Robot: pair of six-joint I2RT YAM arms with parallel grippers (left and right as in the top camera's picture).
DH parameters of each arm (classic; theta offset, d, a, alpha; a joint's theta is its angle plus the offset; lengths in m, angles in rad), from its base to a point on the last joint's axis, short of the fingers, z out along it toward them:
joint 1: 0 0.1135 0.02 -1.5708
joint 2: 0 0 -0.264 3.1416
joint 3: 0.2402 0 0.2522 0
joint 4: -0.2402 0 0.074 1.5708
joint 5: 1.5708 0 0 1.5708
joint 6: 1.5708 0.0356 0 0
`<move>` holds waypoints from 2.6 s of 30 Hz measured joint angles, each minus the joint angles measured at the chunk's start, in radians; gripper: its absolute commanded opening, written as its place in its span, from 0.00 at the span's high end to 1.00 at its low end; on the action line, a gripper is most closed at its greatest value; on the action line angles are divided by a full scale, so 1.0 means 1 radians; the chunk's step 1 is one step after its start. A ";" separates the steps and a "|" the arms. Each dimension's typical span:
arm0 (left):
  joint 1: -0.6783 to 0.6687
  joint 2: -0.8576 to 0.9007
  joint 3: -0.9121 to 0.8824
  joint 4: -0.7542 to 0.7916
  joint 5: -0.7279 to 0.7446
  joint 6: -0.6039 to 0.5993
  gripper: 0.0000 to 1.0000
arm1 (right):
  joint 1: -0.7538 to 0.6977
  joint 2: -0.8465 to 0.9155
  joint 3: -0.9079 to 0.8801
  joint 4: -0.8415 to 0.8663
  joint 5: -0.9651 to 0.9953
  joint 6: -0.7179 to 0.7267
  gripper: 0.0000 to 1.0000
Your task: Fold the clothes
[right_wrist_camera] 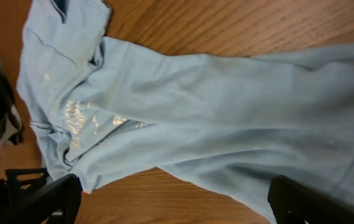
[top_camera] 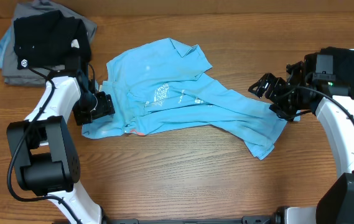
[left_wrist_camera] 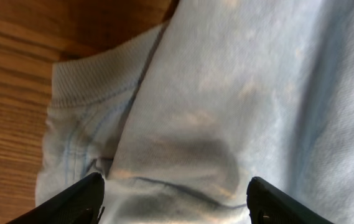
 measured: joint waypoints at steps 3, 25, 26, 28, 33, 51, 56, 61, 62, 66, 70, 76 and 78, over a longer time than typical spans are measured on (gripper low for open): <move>0.000 0.000 0.000 -0.003 -0.006 0.010 0.34 | 0.000 0.000 0.000 -0.023 0.015 -0.002 0.06; 0.000 0.000 0.146 0.073 -0.014 0.068 0.20 | 0.000 0.000 0.000 -0.048 0.078 -0.004 0.00; 0.000 0.000 0.151 0.074 -0.014 0.068 0.19 | 0.000 0.000 0.000 -0.048 0.089 -0.004 0.00; 0.000 0.000 0.152 0.074 -0.014 0.069 0.07 | 0.000 0.000 0.000 -0.050 0.128 -0.003 0.00; 0.000 0.005 0.152 0.079 -0.005 0.086 0.00 | -0.003 0.000 0.000 -0.053 0.257 -0.003 0.00; 0.000 0.011 0.152 0.222 0.124 0.093 0.06 | -0.088 0.000 0.000 -0.294 0.324 0.066 0.00; 0.000 0.011 0.152 0.231 0.129 0.093 0.08 | -0.008 0.000 -0.002 -0.326 0.305 0.053 0.00; -0.003 0.011 0.152 0.252 0.162 0.117 0.06 | 0.052 0.000 -0.054 -0.280 0.299 0.049 0.00; -0.003 0.011 0.152 0.258 0.166 0.119 0.06 | 0.059 0.000 -0.066 -0.272 0.296 0.048 0.00; -0.017 0.011 0.152 0.284 0.166 0.124 0.06 | 0.077 0.000 -0.130 -0.227 0.261 0.049 0.00; -0.024 0.011 0.152 0.299 0.154 0.137 0.07 | 0.082 0.000 -0.170 -0.206 0.224 0.049 0.00; -0.024 0.035 0.152 0.282 0.143 0.143 0.09 | 0.083 0.000 -0.183 -0.196 0.203 0.049 0.00; -0.024 0.069 0.152 0.282 0.143 0.145 0.08 | 0.083 0.000 -0.183 -0.194 0.198 0.049 0.00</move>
